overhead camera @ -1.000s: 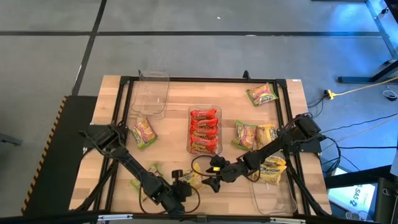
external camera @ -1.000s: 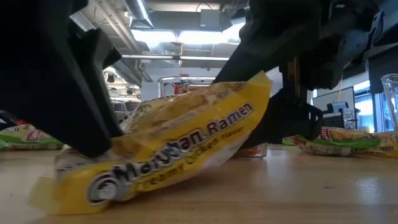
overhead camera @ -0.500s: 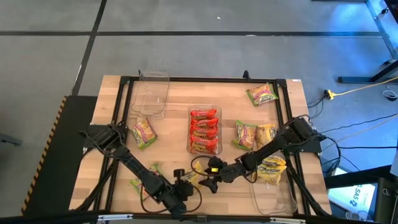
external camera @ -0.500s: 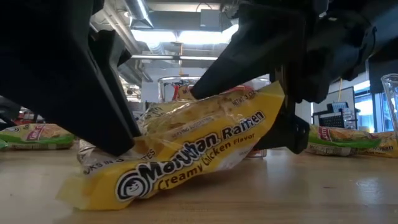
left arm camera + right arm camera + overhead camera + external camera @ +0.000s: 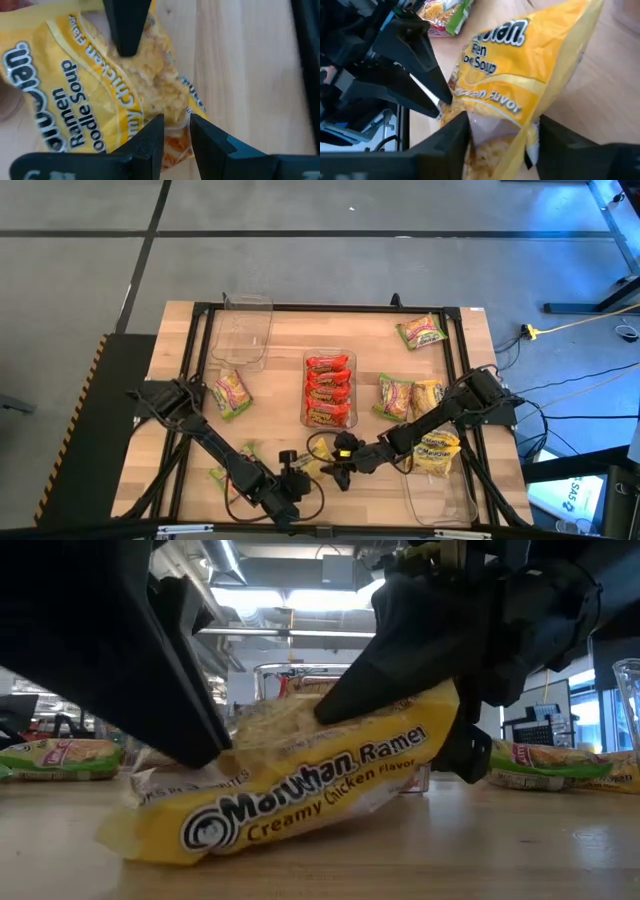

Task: Sort Maruchan noodles
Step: Put the bottom yellow noodle pack into the bottom transparent bin

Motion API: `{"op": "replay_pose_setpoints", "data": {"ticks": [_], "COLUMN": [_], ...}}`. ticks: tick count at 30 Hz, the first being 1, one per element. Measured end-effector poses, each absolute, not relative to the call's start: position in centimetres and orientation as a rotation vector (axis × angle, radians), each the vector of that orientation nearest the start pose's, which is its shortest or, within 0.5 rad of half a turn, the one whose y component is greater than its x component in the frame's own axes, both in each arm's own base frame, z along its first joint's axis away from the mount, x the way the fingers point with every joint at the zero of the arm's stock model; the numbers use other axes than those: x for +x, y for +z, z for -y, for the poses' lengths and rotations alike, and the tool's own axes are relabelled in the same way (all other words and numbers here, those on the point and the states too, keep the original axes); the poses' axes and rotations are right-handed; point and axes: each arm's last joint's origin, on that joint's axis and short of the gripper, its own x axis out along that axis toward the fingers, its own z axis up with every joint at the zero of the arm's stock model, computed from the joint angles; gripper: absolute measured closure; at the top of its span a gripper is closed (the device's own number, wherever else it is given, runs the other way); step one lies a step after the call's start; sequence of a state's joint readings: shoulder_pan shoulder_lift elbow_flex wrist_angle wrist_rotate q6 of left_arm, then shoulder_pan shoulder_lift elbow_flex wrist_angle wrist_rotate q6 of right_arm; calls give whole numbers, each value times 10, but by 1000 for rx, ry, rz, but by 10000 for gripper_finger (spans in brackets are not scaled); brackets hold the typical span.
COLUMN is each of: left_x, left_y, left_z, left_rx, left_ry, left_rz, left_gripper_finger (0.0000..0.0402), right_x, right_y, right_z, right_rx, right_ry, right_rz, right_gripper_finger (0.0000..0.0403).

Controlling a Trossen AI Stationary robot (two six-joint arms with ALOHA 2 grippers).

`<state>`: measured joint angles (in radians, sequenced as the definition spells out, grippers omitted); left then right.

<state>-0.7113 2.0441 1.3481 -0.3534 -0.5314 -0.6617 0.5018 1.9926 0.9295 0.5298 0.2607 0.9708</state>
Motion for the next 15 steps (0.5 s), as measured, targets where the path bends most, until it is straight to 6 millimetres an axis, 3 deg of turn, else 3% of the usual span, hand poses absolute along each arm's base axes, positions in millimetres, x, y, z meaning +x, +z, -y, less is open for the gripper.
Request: {"op": "replay_pose_setpoints", "data": {"ticks": [7, 15], "left_x": [309, 284], "left_y": [165, 201], "left_z": [264, 274], "left_rx": [-2, -4], "left_ry": [84, 94], "left_rz": [-849, -749], "left_gripper_finger": [313, 313], "right_x": [338, 325], "right_y": [111, 133], "right_z": [-178, -188], "right_rx": [657, 499], "right_ry": [3, 18], "right_rz": [-557, -550], "right_gripper_finger": [303, 313]}}
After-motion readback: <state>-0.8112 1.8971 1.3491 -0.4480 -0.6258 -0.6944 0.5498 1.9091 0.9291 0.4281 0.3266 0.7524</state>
